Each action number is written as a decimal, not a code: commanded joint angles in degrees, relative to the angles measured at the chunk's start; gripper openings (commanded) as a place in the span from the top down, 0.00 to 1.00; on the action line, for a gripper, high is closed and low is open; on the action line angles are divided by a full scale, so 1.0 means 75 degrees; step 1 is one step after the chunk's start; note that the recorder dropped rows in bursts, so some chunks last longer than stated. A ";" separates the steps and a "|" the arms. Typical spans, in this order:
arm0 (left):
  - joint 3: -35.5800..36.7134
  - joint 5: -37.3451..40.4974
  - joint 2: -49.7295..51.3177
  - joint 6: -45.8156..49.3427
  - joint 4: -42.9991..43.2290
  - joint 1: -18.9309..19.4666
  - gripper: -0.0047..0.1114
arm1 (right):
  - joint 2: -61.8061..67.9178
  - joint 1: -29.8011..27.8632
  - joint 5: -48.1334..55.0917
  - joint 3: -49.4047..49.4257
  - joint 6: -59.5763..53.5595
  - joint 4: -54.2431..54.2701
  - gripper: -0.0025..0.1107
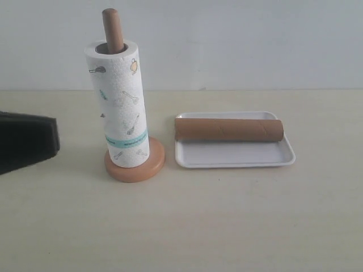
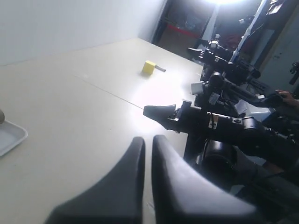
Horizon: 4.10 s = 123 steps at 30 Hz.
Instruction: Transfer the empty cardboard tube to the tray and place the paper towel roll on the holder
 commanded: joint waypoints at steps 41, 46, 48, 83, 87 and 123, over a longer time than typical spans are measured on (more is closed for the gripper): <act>0.0483 -0.8082 -0.5077 0.2206 -0.0139 -0.0037 0.92 | -0.0036 -0.0053 -0.0064 -0.0004 -0.0001 -0.0042 0.98; 0.0926 -0.9650 -0.5944 0.1517 -0.0185 -0.0037 0.92 | -0.0036 -0.0053 -0.0064 -0.0004 -0.0001 -0.0042 0.98; 0.1139 -1.0016 -0.5944 0.1098 -0.0558 -0.0037 0.92 | -0.0036 -0.0053 -0.0064 -0.0004 -0.0001 -0.0042 0.98; 0.3764 -0.8901 -0.5944 -1.1713 1.1870 -0.0001 0.92 | -0.0036 -0.0053 -0.0038 -0.0004 -0.0001 -0.0042 0.98; 0.3944 -0.8871 -0.5944 -1.1580 1.1859 -0.0001 0.92 | -0.0036 -0.0053 -0.0038 -0.0004 -0.0001 -0.0042 0.98; 0.3944 -0.6548 -0.5944 -1.1105 1.2057 0.0524 0.92 | -0.0036 -0.0053 -0.0038 -0.0004 -0.0001 -0.0042 0.98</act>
